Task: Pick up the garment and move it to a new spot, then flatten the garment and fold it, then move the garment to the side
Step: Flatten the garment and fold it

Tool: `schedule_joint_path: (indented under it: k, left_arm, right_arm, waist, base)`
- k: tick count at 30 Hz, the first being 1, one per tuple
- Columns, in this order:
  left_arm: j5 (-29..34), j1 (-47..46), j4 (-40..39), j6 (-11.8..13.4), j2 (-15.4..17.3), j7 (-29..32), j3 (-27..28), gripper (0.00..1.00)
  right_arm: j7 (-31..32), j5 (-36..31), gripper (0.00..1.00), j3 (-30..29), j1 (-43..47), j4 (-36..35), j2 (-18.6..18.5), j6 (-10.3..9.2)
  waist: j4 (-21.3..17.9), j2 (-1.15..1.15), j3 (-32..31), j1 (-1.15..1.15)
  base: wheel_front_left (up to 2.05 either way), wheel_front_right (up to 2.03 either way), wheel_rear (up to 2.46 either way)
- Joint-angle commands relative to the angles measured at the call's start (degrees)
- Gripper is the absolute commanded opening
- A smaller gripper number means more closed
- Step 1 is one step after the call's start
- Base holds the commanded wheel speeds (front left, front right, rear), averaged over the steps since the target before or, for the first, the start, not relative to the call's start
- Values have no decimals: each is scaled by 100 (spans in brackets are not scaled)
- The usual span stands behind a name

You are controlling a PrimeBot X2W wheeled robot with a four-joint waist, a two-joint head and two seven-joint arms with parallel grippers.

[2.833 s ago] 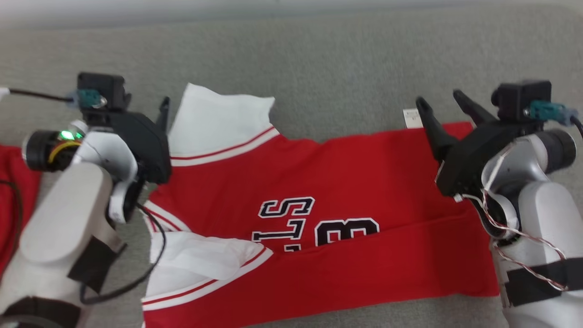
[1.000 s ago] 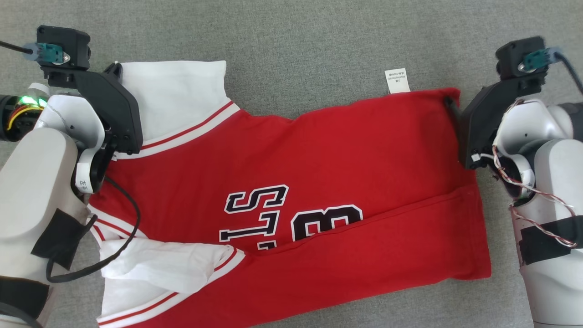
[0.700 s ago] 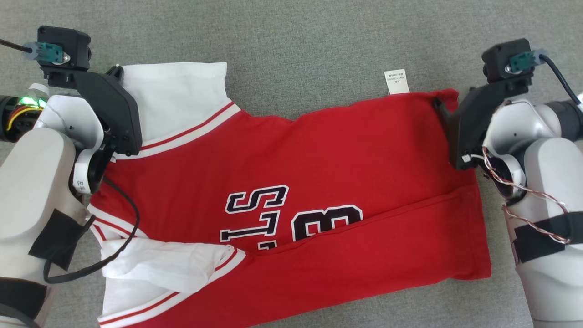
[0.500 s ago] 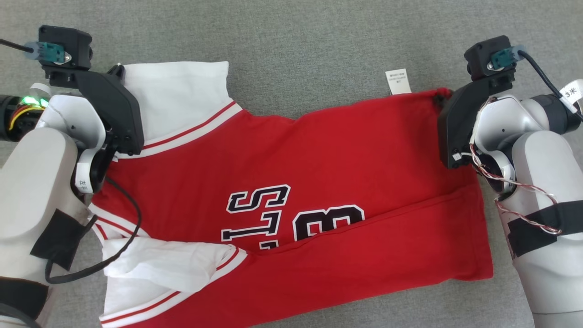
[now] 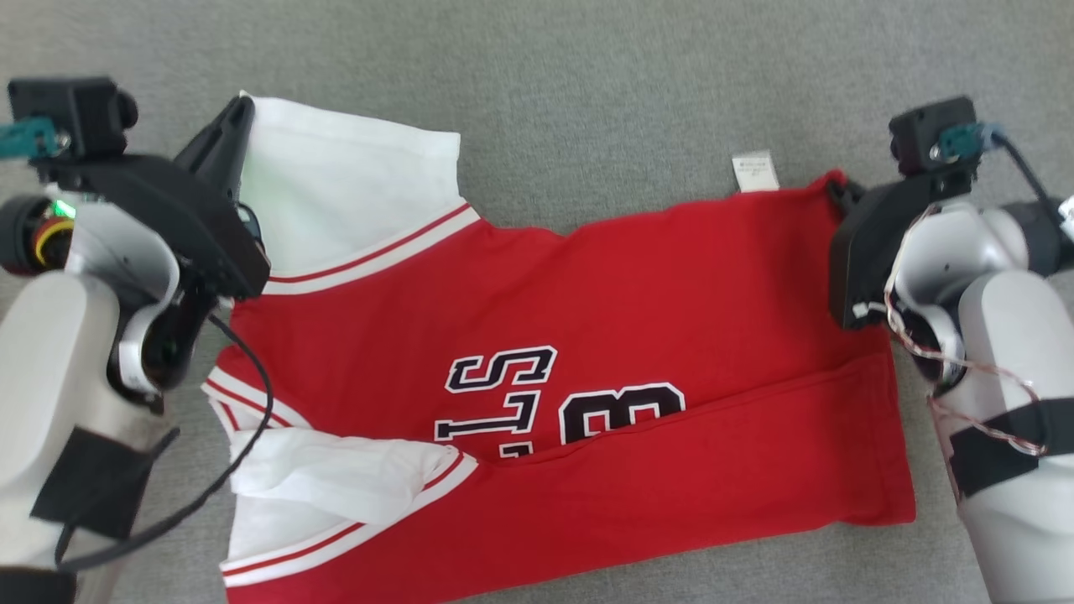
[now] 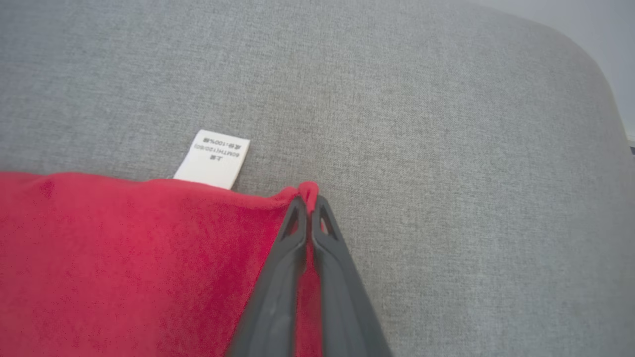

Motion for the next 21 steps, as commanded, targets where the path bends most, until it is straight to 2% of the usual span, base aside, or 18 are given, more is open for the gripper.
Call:
schedule_joint_path:
  k: [1,8,16,21]
  left_arm:
    - [-191,274,-160,-52,-11,-63,72,0]
    - [-536,1268,-1010,-108,-19,-212,148,0]
    - [-922,2836,-2236,66,43,-440,310,0]
    - [-1041,3658,-2645,204,-74,-621,282,0]
  right_arm:
    - [-62,112,0,31,195,-20,-6,6]
    - [-247,206,0,233,649,-69,-192,6]
    - [-498,69,0,436,1143,10,-663,6]
    - [-463,55,0,605,1333,112,-911,5]
  waist:
    - [150,0,-266,0]
    - [287,0,-770,0]
    - [532,0,-1220,0]
    - [704,0,-1381,0]
  base:
    - [0,0,0]
    - [0,0,0]
    - [0,0,0]
    - [0,0,0]
